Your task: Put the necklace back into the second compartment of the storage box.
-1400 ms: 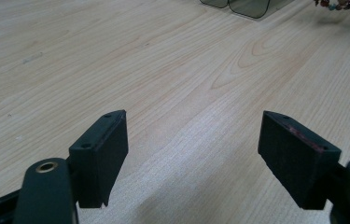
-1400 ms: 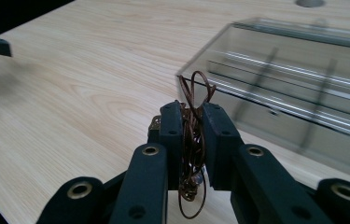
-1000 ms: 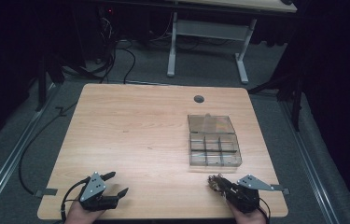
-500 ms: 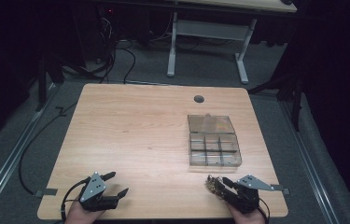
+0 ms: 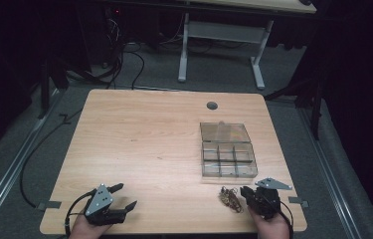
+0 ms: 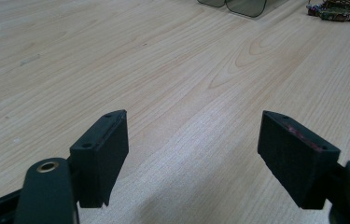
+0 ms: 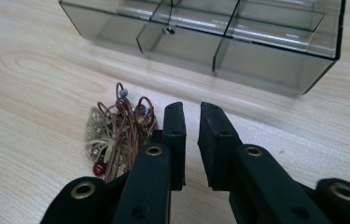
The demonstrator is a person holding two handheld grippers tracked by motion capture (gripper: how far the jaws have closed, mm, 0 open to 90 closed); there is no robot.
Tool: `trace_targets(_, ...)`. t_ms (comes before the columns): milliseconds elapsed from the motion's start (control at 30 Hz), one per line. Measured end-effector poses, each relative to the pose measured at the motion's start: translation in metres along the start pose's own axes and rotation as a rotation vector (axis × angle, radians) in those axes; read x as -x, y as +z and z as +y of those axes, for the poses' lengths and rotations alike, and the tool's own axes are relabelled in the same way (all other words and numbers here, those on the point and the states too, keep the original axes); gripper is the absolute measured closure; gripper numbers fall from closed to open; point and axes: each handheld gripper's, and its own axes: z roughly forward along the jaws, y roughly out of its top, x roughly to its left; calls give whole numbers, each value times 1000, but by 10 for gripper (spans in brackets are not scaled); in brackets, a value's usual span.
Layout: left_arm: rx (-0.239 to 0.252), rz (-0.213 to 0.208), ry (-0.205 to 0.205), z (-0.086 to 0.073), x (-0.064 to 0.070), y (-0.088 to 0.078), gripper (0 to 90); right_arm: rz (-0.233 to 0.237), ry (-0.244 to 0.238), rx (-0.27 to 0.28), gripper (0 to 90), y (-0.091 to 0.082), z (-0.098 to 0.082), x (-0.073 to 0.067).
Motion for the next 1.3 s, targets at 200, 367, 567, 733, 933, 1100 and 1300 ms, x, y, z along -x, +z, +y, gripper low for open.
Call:
trace_targets(200,-4,-6,3,0,0,0,251,-23,6,-70,818,1,9,1)
trace_targets(367,0,-6,0,0,0,0,251,-24,5,-141,815,2,18,1)
trace_targets(567,2,-15,6,0,0,-1,251,-31,9,-243,799,7,25,4)
trace_targets(733,0,-24,14,0,0,-1,250,-33,9,-308,772,9,31,4)
trace_targets(933,-1,-31,16,0,0,-1,250,-29,-7,-424,727,12,40,5)
trace_targets(1100,-2,-31,19,0,0,-1,249,-28,-18,-509,696,13,47,6)
trace_targets(1300,-10,-32,31,0,1,0,248,-5,-32,-573,689,12,56,3)
